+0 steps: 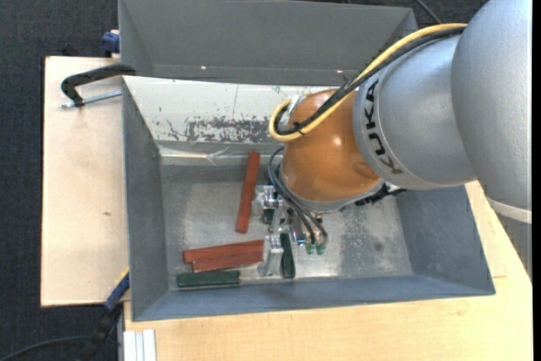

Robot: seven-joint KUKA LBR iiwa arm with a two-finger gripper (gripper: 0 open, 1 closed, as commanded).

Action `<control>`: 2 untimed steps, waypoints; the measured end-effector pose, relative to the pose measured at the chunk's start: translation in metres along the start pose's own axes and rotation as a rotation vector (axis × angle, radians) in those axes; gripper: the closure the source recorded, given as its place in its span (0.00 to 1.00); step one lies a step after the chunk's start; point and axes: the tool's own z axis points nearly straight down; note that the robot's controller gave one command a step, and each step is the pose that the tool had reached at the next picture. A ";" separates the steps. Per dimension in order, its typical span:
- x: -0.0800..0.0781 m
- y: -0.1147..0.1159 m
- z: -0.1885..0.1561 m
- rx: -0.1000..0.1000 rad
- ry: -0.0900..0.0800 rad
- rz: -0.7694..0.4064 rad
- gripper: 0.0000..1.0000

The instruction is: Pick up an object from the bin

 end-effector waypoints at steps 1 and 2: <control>-0.005 0.093 -0.016 -0.010 -0.004 0.031 0.00; 0.000 0.063 0.033 -0.002 0.006 -0.059 0.00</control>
Offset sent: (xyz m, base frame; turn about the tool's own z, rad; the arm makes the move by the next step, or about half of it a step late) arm 0.0034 0.0861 0.0138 0.0398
